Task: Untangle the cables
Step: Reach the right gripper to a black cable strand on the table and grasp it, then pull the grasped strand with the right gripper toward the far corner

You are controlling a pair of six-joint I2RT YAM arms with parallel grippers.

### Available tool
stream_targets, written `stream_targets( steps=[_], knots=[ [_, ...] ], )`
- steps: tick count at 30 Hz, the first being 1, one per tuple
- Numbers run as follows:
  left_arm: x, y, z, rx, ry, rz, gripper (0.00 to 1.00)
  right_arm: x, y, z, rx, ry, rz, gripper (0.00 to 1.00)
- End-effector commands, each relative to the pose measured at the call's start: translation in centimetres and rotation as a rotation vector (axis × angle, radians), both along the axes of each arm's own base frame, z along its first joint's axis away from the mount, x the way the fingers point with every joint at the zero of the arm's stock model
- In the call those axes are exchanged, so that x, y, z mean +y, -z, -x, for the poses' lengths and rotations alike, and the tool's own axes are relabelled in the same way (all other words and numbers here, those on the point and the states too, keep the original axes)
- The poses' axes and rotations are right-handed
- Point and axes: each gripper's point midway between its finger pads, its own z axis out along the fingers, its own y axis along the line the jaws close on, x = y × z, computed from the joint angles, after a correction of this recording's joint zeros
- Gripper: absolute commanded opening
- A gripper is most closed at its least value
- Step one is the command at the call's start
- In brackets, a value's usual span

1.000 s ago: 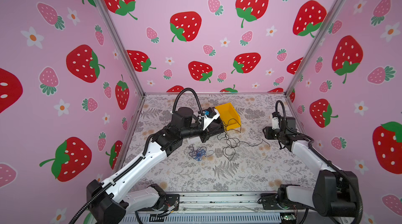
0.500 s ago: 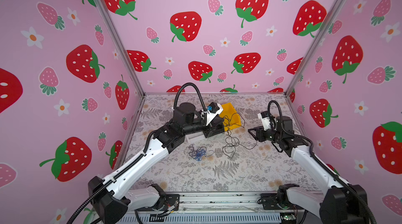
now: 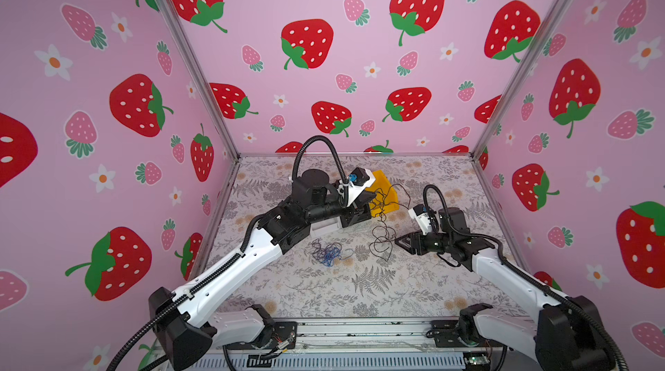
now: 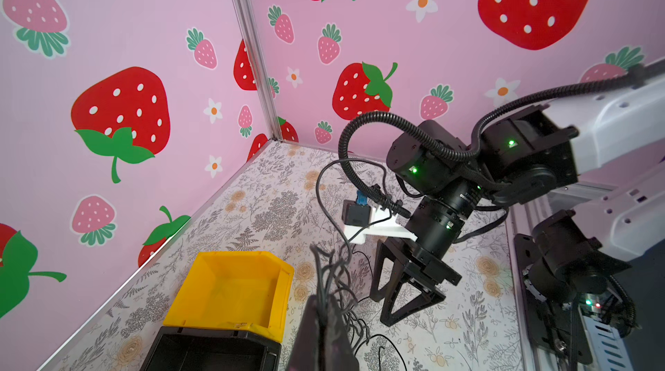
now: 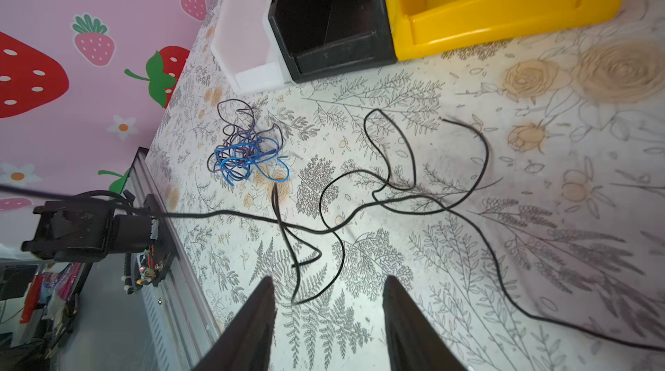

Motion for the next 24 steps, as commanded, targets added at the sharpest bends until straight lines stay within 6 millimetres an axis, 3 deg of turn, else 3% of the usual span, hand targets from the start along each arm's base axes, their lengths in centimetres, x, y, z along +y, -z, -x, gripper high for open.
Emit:
stream_targets(
  steps=[1, 3, 9, 15, 19, 24],
  knots=[
    [-0.3, -3.0, -0.2, -0.076, -0.008, 0.046, 0.00, 1.4, 0.1, 0.4, 0.027, -0.034, -0.042, 0.51],
    [-0.4, -3.1, -0.1, -0.077, -0.009, 0.049, 0.00, 2.3, 0.4, 0.6, 0.035, -0.070, -0.045, 0.55],
    [-0.5, -3.5, -0.1, -0.087, -0.012, 0.061, 0.00, 3.2, 1.9, 0.6, 0.069, -0.086, -0.022, 0.53],
    [0.2, -3.8, 0.2, -0.105, -0.031, 0.052, 0.00, 2.9, 0.9, -1.3, -0.003, -0.029, 0.014, 0.10],
    [1.8, -2.8, 0.6, -0.100, -0.062, 0.013, 0.00, 0.8, -0.7, -3.0, -0.088, 0.049, 0.101, 0.04],
    [4.3, -2.4, 0.7, -0.086, -0.110, 0.010, 0.00, -4.7, -2.3, -6.1, -0.177, 0.210, 0.294, 0.00]
  ],
)
